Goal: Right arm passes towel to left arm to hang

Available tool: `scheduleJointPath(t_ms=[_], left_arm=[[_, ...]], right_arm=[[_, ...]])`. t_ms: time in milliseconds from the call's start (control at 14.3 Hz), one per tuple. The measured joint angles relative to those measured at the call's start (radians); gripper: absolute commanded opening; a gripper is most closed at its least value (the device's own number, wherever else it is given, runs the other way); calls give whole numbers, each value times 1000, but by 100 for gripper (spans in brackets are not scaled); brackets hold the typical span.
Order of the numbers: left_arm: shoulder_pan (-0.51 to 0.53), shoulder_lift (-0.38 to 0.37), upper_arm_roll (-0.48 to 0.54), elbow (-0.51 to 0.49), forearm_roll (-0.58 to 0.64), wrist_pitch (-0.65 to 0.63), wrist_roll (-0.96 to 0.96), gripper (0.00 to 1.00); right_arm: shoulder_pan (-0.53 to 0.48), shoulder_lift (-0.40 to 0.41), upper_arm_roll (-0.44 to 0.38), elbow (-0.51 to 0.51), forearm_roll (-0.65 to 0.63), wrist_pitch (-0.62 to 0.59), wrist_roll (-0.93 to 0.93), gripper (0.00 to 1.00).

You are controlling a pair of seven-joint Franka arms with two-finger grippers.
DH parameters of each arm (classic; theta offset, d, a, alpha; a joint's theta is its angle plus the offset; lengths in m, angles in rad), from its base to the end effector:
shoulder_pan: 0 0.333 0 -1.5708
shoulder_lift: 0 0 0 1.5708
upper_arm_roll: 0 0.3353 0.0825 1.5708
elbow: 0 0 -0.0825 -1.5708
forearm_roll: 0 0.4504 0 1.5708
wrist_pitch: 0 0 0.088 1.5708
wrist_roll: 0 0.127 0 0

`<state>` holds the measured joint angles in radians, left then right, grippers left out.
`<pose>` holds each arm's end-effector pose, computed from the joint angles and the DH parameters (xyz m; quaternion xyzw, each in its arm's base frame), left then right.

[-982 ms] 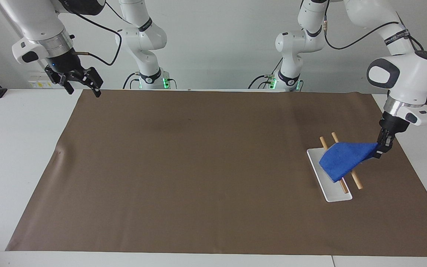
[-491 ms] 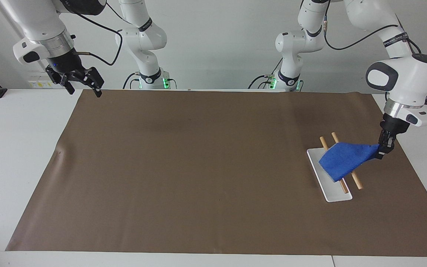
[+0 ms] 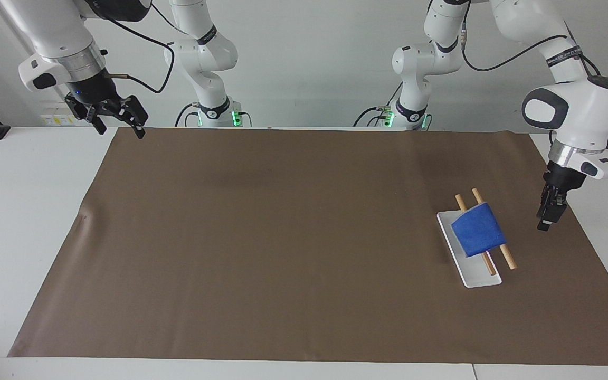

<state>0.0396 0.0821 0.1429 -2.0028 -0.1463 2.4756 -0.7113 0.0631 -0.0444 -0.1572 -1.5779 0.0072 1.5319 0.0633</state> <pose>0.6615 0.1193 0.4275 0.8625 0.4646 0.1745 0.0988 0.5997 -0.0577 0.6434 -0.9969 0.0784 0.0010 0.0071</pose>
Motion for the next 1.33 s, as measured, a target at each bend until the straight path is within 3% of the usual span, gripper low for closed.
scheduleJointPath(t_ms=[140,280,491,701,1052,1332], left_arm=[[0,0,-1,0,0,0,-2,90],[-1,0,-3,0,0,-1,-5,100],[-10,0,-19,3,30,-48,4,99],[-18,0,-75,47,157,-224,96,97],[-24,1,-126,199,179,-568,344,94],[-24,2,-155,304,209,-756,489,93]], right_arm=[[0,0,0,0,0,0,0,100],[0,0,0,0,0,0,0,100],[-1,0,0,0,0,0,0,100],[-4,0,-1,0,0,0,0,100],[-7,2,-2,0,0,3,-14,100],[-22,6,-2,-1,0,3,-12,100]])
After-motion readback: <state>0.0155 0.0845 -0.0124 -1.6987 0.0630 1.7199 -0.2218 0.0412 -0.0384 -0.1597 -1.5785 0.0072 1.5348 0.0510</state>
